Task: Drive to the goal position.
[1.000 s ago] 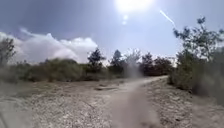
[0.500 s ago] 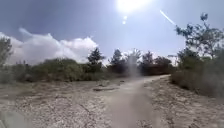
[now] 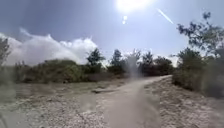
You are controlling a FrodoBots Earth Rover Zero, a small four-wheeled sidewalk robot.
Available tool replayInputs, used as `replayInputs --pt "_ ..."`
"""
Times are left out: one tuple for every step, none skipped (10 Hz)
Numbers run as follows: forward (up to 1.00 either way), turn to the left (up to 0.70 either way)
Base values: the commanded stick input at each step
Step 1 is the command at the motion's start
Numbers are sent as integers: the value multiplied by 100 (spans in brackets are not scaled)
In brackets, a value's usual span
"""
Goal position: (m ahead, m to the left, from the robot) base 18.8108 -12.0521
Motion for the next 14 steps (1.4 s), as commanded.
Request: replayInputs --pt "45 2" --pt "45 2" --pt "45 2" --pt "45 2" --pt "45 2" --pt "45 2" --pt "45 2" --pt "45 2" --pt "45 2" --pt "45 2" --pt "45 2" --pt "45 2" --pt "45 2" --pt "45 2"
